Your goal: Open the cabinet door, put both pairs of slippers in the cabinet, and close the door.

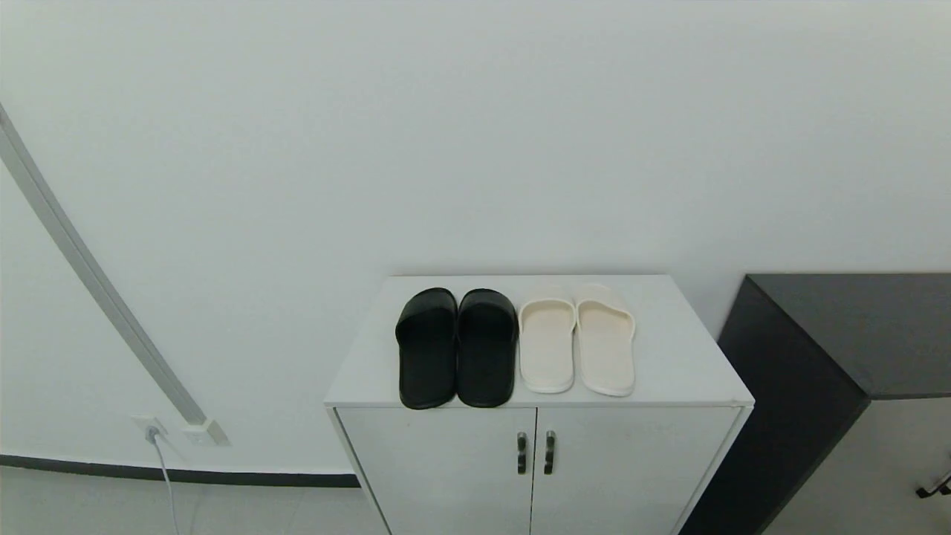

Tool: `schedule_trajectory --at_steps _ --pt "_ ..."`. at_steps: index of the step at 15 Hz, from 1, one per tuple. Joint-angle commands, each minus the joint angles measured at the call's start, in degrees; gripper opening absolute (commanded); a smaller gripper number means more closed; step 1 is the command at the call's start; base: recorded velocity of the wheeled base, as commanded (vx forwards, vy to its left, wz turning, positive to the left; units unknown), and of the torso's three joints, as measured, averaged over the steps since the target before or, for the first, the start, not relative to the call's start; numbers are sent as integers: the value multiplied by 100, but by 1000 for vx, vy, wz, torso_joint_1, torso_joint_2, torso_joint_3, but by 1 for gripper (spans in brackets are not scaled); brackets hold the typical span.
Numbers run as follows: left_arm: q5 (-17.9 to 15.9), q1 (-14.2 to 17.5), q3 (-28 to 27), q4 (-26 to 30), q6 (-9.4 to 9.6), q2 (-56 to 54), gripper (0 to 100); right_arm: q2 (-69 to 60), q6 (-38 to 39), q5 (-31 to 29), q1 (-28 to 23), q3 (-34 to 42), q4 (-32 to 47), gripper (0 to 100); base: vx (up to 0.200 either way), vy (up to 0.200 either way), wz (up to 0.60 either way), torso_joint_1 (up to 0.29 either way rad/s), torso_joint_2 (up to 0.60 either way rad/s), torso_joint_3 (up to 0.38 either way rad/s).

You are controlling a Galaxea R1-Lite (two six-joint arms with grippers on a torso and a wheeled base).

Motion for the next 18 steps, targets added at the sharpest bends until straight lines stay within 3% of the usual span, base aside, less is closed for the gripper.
schedule_trajectory --at_steps 1,8,10,13,15,18 --pt "1 1 -7 2 -2 7 0 7 -9 6 0 0 -5 100 0 0 0 0 0 0" --pt "1 1 2 2 -11 7 0 262 -18 -12 -18 -132 -40 100 0 0 0 0 0 0" --pt "1 1 2 2 -11 7 0 1264 800 6 -9 -1696 356 100 0 0 0 0 0 0" --pt "10 1 2 2 -20 7 0 1853 395 401 18 -1151 795 100 0 0 0 0 0 0" --pt "10 1 2 2 -11 7 0 2222 290 955 44 -1028 672 100 0 0 0 0 0 0" --pt "10 1 2 2 -11 7 0 3312 176 1149 97 -1116 136 100 0 0 0 0 0 0"
